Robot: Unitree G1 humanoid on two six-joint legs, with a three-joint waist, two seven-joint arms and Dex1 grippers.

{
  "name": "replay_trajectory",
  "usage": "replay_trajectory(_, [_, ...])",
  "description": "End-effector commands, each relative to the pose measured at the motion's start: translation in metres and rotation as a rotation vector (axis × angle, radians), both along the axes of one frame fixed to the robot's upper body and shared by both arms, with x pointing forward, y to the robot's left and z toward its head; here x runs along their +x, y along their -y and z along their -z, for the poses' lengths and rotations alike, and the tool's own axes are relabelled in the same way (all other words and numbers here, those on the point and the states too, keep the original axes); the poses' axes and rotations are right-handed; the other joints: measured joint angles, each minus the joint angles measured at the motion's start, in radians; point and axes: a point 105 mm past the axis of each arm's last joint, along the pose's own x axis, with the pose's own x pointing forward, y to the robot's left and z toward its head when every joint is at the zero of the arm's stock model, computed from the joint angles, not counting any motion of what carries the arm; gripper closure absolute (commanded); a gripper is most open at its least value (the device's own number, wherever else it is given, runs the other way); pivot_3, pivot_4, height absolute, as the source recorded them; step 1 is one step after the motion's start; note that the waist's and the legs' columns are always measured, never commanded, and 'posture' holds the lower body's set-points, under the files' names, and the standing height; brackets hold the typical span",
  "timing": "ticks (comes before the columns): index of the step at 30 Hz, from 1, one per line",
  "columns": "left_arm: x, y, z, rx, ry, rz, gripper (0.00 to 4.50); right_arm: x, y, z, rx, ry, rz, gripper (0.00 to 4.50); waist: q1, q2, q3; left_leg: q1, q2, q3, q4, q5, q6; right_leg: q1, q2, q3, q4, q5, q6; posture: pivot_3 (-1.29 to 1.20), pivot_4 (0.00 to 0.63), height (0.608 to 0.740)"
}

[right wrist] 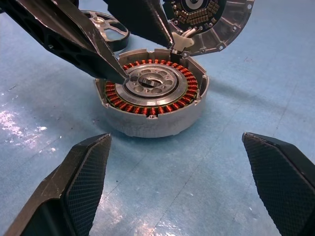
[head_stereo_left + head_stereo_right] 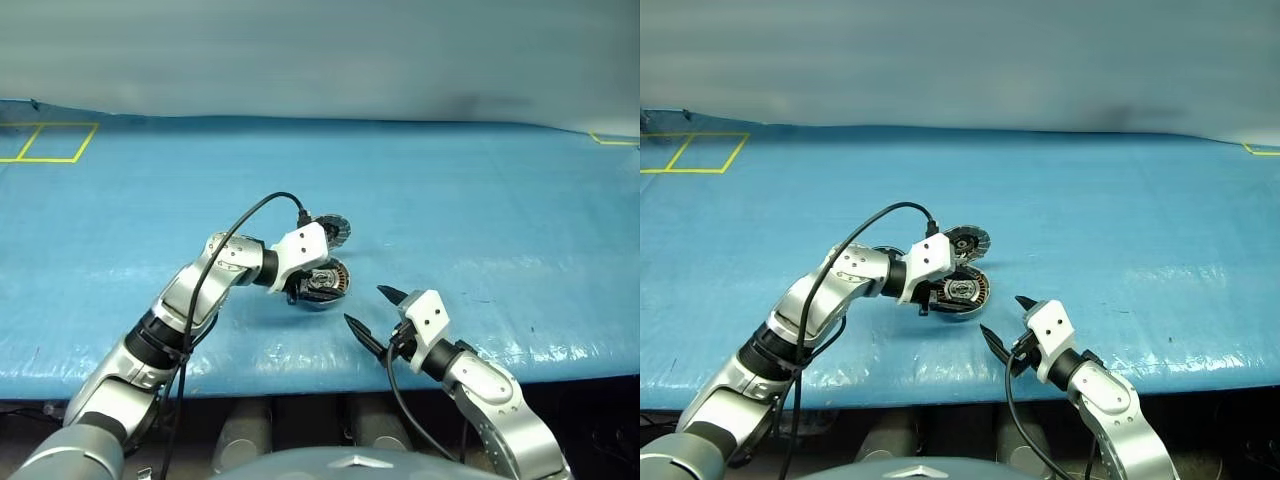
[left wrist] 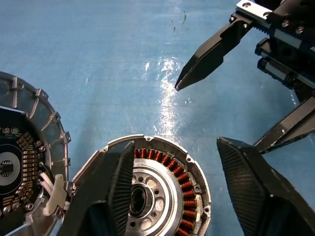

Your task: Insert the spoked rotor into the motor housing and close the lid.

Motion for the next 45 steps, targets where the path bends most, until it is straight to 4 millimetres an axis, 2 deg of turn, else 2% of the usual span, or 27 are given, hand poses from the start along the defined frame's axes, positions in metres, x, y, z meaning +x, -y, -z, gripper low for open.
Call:
replay_trajectory(1, [0.0,-0.004,-0.006,-0.016,0.012,-0.016,3.09,0.002,-0.001,-0.006,0.004,0.026,-0.008,0.0,0.0,0.0,0.0,0.0,0.0,0.0,0.0,0.0,0.0,0.0,0.0,0.0,0.0,0.0,0.0,0.0,0.15,0.74])
replay_trajectory(5, [0.007,-0.008,-0.004,-0.008,0.028,-0.067,4.48,0.003,-0.001,-0.006,0.002,0.024,-0.011,0.0,0.001,0.0,0.0,0.0,0.0,0.0,0.0,0.0,0.0,0.0,0.0,0.0,0.0,0.0,0.0,0.0,0.15,0.74])
replay_trajectory(11, [0.025,-0.013,-0.002,0.002,0.095,-0.16,4.48,0.003,-0.001,-0.006,-0.002,0.024,-0.01,0.0,0.002,0.0,0.0,0.0,0.0,0.0,0.0,0.0,0.0,0.0,0.0,0.0,0.0,0.0,0.0,0.0,0.15,0.74])
replay_trajectory(16, [0.033,-0.014,0.008,0.053,0.132,-0.171,4.48,0.003,-0.001,-0.005,-0.005,0.023,-0.008,0.0,0.001,0.0,0.0,0.0,0.0,0.0,0.0,0.0,0.0,0.0,0.0,0.0,0.0,0.0,0.0,0.0,0.15,0.74])
replay_trajectory(24, [0.034,-0.011,0.015,0.075,0.125,-0.153,4.48,-0.001,-0.005,-0.012,0.028,0.06,-0.034,0.0,0.001,0.0,0.0,0.0,0.0,0.0,0.0,0.0,0.0,0.0,0.0,0.0,0.0,0.0,0.0,0.0,0.15,0.74])
replay_trajectory(45, [0.021,-0.004,0.013,0.061,0.083,-0.071,4.48,-0.002,-0.006,0.002,-0.027,0.031,-0.034,0.0,0.002,0.0,0.0,0.0,0.0,0.0,0.0,0.0,0.0,0.0,0.0,0.0,0.0,0.0,0.0,0.0,0.15,0.74])
